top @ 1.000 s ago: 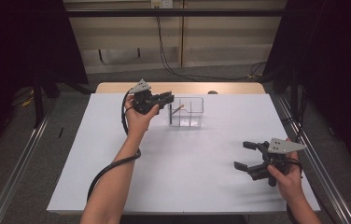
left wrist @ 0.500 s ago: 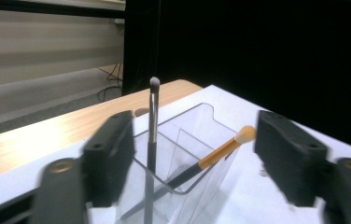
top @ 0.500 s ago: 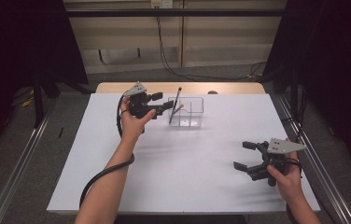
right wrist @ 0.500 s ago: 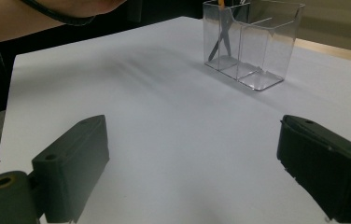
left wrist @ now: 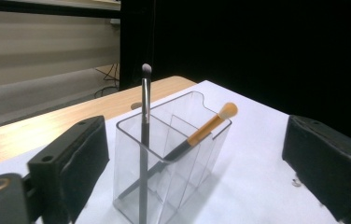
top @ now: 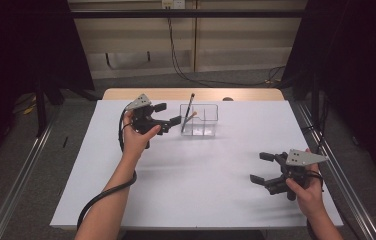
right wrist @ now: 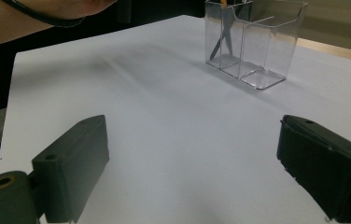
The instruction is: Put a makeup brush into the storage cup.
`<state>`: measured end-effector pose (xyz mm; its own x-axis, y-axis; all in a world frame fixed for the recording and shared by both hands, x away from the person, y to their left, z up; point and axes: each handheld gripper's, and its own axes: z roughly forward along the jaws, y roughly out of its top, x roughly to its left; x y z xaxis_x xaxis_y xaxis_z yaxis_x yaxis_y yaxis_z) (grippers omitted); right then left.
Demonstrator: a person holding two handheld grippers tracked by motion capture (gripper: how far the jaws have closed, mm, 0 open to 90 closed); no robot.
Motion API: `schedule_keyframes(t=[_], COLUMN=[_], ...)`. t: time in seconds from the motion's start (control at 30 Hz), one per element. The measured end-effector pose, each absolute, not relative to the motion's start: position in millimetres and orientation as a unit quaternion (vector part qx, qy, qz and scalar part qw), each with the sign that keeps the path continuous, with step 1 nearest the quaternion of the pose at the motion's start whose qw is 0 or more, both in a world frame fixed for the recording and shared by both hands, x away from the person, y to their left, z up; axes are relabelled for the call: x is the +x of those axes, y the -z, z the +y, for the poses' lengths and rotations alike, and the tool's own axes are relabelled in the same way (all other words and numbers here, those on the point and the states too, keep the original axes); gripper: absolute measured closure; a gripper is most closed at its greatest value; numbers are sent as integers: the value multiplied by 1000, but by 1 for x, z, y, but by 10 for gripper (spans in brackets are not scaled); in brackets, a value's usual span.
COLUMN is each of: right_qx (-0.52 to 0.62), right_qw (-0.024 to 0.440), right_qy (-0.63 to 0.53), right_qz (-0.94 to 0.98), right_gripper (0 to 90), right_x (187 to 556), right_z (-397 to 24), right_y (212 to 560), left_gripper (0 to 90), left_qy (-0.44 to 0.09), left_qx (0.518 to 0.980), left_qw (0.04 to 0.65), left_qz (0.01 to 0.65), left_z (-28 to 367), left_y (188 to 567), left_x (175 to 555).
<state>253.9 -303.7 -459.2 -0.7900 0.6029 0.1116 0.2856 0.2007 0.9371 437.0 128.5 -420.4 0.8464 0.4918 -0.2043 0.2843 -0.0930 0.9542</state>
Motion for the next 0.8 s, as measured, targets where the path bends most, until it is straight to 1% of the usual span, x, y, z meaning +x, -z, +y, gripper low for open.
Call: schedule_keyframes(t=[0.2, 0.33, 0.5, 0.8], right_qx=[294, 297, 297, 296], right_qw=[144, 145, 148, 148], right_qy=[-557, -557, -558, -556], right_qz=[763, 762, 761, 762], right_gripper=[82, 82, 82, 82], right_x=[254, 254, 254, 254], right_z=[-303, -304, -305, -304], right_y=[460, 459, 459, 459], left_gripper=[30, 18, 10, 4], left_qy=[-89, -84, -79, -72], left_qx=[738, 740, 736, 742], left_qw=[618, 620, 624, 619], left_qz=[255, 248, 251, 249], left_z=[134, 137, 141, 152], left_y=[421, 421, 423, 430], left_x=[428, 422, 415, 405])
